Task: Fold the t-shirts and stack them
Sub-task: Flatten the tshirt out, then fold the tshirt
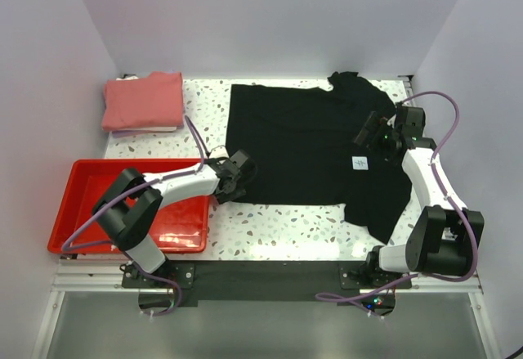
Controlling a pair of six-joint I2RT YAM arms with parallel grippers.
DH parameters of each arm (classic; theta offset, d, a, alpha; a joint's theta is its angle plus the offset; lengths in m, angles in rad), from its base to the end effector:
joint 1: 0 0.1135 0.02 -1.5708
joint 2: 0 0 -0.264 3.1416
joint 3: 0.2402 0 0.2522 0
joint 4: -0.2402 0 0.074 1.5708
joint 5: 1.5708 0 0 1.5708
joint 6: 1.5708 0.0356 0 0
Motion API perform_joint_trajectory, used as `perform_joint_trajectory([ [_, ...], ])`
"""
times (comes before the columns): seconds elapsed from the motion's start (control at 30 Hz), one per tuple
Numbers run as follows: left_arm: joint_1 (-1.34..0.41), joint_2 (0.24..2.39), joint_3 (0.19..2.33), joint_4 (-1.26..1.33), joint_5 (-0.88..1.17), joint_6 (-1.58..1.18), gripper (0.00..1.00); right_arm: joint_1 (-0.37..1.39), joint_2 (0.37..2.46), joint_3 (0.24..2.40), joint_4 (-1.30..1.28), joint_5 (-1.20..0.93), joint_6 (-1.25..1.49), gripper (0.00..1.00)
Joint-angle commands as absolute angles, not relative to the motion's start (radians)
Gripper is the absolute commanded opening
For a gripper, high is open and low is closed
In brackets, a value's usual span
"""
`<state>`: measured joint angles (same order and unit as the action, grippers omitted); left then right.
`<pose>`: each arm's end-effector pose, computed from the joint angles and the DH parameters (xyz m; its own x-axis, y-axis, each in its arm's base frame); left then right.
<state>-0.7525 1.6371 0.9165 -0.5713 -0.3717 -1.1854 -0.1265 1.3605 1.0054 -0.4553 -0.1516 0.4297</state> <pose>0.2210 -0.1892 0.1573 -0.7863 -0.4466 -0.4270 -0.4383 0.8902 -0.1238 0.2890 -0.0313 0.2637 -0.6445 0.4971 -0.5810 0.3190 0.8653 0.3866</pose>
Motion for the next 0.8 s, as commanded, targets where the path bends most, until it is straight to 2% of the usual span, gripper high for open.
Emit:
perform_joint_trajectory([
  [0.0, -0.741, 1.681, 0.908, -0.589, -0.396, -1.197, 0.42, -0.126, 1.358, 1.003, -0.431, -0.158, 0.433, 0.99],
  [0.17, -0.741, 1.7, 0.9, -0.568, -0.37, -1.189, 0.25, -0.126, 1.359, 1.002, -0.431, -0.161, 0.434, 0.99],
  [0.27, -0.741, 1.707, 0.897, -0.56, -0.35, -1.183, 0.0, -0.126, 1.348, 1.002, -0.445, -0.166, 0.44, 0.99],
  [0.57, -0.742, 1.634, 0.848, -0.457, -0.339, -1.092, 0.0, -0.127, 1.178, 0.818, -0.639, -0.141, 0.419, 0.99],
  [0.67, -0.741, 1.608, 0.836, -0.419, -0.33, -1.065, 0.0, -0.127, 1.086, 0.724, -0.655, -0.247, 0.459, 0.99],
  [0.77, -0.742, 1.586, 0.822, -0.394, -0.328, -1.058, 0.0, -0.127, 1.04, 0.709, -0.713, -0.239, 0.494, 0.99],
])
